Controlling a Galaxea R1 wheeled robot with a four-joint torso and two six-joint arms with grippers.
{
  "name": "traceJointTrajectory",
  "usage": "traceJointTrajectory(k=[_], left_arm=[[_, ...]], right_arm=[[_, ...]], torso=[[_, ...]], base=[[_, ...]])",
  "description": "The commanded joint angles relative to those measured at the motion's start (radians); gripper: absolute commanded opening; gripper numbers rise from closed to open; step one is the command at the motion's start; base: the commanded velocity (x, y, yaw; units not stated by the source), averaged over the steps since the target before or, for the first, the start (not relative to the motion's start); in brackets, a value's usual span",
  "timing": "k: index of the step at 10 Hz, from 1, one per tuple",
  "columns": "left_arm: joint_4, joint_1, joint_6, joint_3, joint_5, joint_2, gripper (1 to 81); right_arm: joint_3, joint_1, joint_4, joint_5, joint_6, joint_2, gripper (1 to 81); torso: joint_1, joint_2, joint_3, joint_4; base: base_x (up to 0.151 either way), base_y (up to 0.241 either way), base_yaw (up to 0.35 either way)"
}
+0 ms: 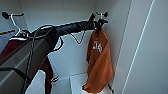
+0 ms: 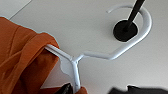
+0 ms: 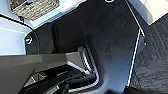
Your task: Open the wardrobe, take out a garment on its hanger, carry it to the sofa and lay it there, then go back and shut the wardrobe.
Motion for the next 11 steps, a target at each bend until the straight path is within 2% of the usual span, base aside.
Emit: traceJointTrajectory(k=[1, 3, 6, 8, 10, 11], left_arm=[[0.077, -0.175, 0.001, -0.063, -0.027, 0.048, 81.1], [0.120, -0.143, 0.001, -0.112, -0.041, 0.076, 81.1], [0.147, -0.114, 0.001, -0.178, -0.127, 0.085, 81.1], [0.146, -0.117, 0.001, -0.163, -0.169, 0.068, 81.1], [0.149, -0.128, 0.001, -0.089, -0.184, 0.048, 81.1], [0.147, -0.132, 0.001, -0.065, -0.190, 0.039, 1.0]], right_arm=[[0.010, 0.025, 0.008, -0.050, 0.000, 0.014, 81.1], [0.008, 0.015, 0.005, -0.050, 0.000, 0.022, 81.1], [0.010, 0.001, 0.008, -0.051, 0.000, 0.022, 81.1], [0.008, 0.002, 0.008, -0.051, 0.000, 0.028, 81.1], [0.008, 0.005, 0.008, -0.051, 0.000, 0.031, 81.1], [0.005, 0.005, 0.008, -0.051, 0.000, 0.031, 81.1]], torso=[[0.000, 0.000, 0.000, 0.000], [0.000, 0.000, 0.000, 0.000], [0.000, 0.000, 0.000, 0.000], [0.000, 0.000, 0.000, 0.000], [0.000, 0.000, 0.000, 0.000], [0.000, 0.000, 0.000, 0.000]], base=[[0.000, 0.000, 0.000], [0.000, 0.000, 0.000], [0.000, 0.000, 0.000], [0.000, 0.000, 0.000], [0.000, 0.000, 0.000], [0.000, 0.000, 0.000]])
